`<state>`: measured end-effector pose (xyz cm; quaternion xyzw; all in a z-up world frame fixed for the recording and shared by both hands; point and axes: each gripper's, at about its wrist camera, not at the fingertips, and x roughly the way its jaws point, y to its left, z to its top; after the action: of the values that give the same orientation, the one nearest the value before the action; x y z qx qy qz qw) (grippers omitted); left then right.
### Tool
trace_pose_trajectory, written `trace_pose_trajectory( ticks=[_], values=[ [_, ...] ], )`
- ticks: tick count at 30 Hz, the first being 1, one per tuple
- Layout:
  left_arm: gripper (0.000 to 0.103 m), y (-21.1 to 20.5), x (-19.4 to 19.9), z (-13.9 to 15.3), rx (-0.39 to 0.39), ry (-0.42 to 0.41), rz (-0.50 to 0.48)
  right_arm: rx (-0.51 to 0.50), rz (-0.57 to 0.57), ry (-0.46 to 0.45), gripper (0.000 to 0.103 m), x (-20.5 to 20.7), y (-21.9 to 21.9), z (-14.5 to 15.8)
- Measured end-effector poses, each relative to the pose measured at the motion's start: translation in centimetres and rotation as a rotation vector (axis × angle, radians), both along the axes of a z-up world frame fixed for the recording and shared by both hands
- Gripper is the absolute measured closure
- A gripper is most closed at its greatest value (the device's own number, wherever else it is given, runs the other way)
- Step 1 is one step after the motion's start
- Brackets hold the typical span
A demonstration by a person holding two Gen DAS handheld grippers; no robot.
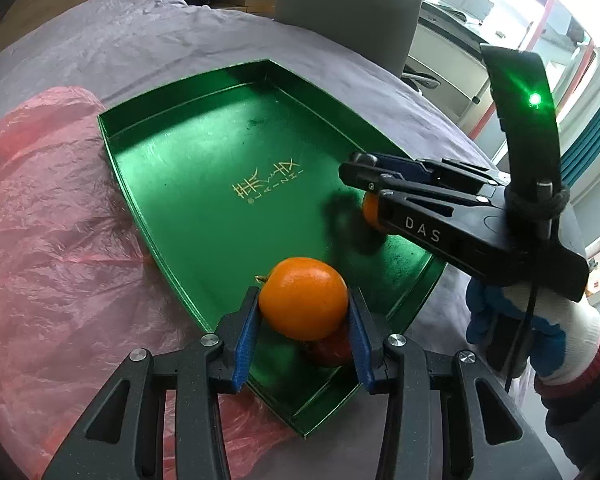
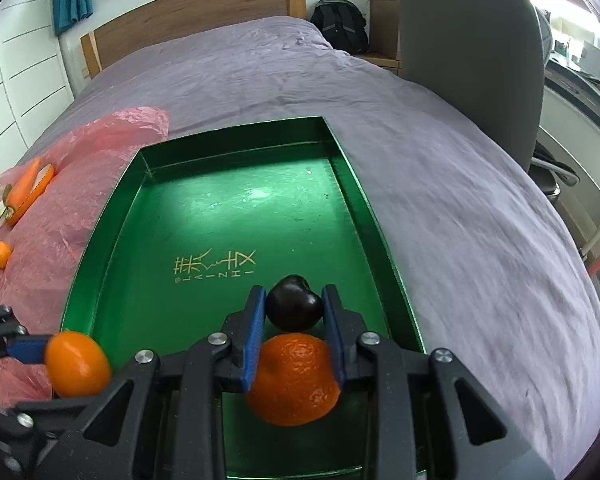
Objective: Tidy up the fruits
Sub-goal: 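Carry the orange with the left tool into the tray while the right tool releases the plum there, then move both open tools back over the remaining fruit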
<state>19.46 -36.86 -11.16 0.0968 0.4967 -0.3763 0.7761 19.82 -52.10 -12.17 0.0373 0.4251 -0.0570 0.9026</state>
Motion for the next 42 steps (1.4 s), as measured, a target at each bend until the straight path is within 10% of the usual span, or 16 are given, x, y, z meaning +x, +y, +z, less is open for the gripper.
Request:
trace_pose_trajectory(
  ticks=[11, 14, 20, 42],
  values=[
    [0.052, 1.9, -0.8, 1.6, -0.078, -0.008, 0.015, -0.019, -0.007, 0.004, 0.062, -0.5, 0.4, 0.2],
    [0.052, 2.5, -1.2, 2.1, -0.082, -0.014, 0.015, -0.031, -0.006, 0.006, 0.041, -0.7, 0.8, 0.4],
    [0.051, 4.8, -1.9, 2.9, -0.086, -0.037, 0.041, -0.041, -0.008, -0.012, 0.04, -1.5, 1.4, 1.7],
    [0.045, 23.6, -6.7, 4.3, 0.0, -0.132, 0.346, 0.004, 0.177, -0.102, 0.04, -6.8, 13.7, 6.3]
  ],
)
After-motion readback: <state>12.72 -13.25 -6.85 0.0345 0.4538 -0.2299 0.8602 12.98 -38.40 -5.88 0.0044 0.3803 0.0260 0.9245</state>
